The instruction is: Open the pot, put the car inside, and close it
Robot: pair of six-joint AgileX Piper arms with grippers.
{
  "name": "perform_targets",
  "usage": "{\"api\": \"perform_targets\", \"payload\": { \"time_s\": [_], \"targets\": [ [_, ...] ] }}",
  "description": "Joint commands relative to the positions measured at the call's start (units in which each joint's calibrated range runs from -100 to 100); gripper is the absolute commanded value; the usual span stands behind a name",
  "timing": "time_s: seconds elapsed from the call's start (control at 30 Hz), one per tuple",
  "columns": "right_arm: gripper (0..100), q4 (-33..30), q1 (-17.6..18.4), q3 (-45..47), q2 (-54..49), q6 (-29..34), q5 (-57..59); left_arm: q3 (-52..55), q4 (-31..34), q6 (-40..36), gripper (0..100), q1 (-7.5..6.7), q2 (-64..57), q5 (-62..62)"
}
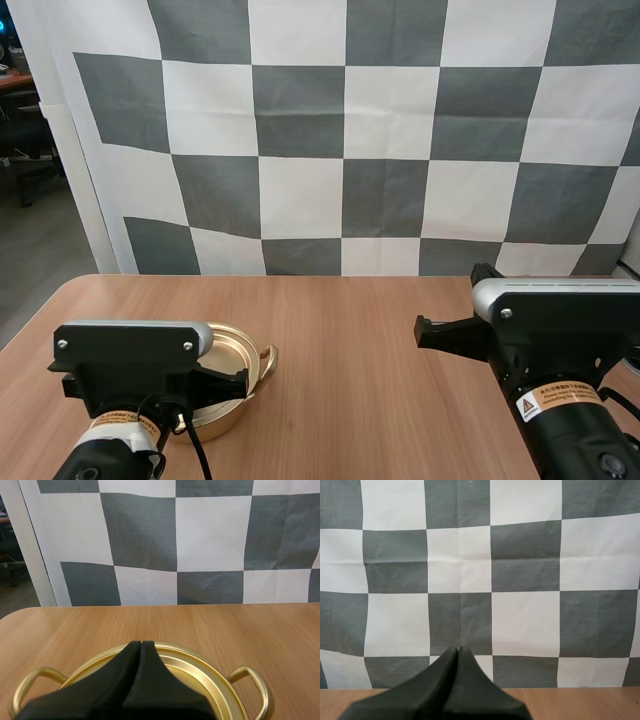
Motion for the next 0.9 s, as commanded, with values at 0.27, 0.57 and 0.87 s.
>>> {"api": "perform_targets", "payload": {
  "time_s": [0.27,0.57,0.87],
  "targets": [
    [0,-0.04,-0.08,4.05,-1.27,0.00,2.67,0.00,-0.10,0.01,0,0.01,0.00,-0.03],
    [0,0.77,-0.08,4.05,-1.27,0.00,24.75,0.00,-0.10,0.01,0,0.01,0.00,-0.03],
    [0,1.67,-0.08,4.05,-1.27,0.00,24.49,0.00,-0.10,0.01,0,0.01,0.00,-0.03]
  ]
}}
